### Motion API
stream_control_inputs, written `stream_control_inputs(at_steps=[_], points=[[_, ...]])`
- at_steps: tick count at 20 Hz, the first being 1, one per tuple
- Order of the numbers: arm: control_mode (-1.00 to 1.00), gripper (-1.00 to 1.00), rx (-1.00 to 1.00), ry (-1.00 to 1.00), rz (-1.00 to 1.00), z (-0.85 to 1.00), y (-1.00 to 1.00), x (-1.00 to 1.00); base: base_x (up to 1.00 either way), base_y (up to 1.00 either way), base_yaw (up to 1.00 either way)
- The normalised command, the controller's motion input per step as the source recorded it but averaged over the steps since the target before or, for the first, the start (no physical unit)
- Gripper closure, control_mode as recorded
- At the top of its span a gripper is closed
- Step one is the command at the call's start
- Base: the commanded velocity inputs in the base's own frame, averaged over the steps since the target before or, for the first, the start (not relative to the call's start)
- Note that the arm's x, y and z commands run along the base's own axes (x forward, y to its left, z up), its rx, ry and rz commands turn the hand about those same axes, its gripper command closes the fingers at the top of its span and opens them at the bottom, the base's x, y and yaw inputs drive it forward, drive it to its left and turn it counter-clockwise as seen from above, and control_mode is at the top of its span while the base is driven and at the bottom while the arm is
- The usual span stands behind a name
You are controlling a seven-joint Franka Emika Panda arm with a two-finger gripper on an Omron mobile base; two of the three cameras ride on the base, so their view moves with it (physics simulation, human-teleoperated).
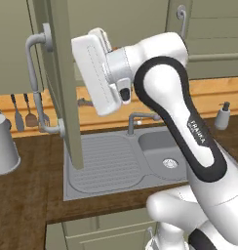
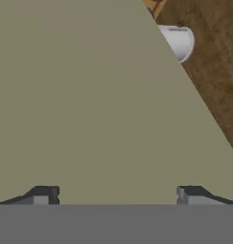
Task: Open the cabinet, pick up the bread from the cabinet and place it in the basket. Then move the basket to the dining counter.
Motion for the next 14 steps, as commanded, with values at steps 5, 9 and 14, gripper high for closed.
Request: stream_control_inputs(at_steps=[5, 9, 14], points=[[-1.0, -1.0, 0.04, -0.02, -0.01, -0.25, -0.53, 0.13, 0.0, 0.0, 0.0], [-1.0, -1.0, 0.02, -0.16, 0.09, -0.52, -0.92, 0.5, 0.0, 0.0, 0.0], [-1.0, -1.0, -0.05, -0.17, 0.1, -0.58, -0.62, 0.34, 0.0, 0.0, 0.0]])
